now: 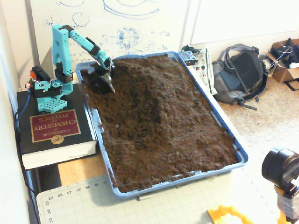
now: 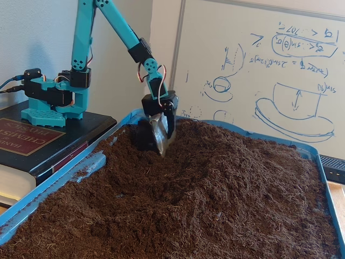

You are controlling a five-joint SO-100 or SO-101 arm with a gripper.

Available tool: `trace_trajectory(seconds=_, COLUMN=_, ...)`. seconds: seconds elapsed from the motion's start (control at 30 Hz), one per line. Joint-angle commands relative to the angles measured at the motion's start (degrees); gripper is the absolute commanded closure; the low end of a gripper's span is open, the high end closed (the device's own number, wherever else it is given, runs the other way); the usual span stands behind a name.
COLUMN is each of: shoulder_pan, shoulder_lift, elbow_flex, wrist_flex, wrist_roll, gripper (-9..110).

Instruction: Build a berm.

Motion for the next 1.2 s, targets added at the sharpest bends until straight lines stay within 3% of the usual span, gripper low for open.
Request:
trace_trajectory(seconds=0.0, shoulder_pan=2.11, shoulder_lift=-0.53, elbow_flex=-11.60, wrist_flex=-1.32, wrist_roll=-0.09, gripper=101)
trace_trajectory(seconds=0.43, shoulder_pan=2.11, shoulder_lift=-0.97, elbow_flex=-22.76, wrist_flex=-1.41, wrist_roll=-0.09, gripper=101)
trace_trajectory(seconds=1.17, shoulder_pan=3.96, shoulder_lift=14.50, elbow_flex=-21.97, wrist_flex=-1.41, wrist_roll=-0.44, gripper=101)
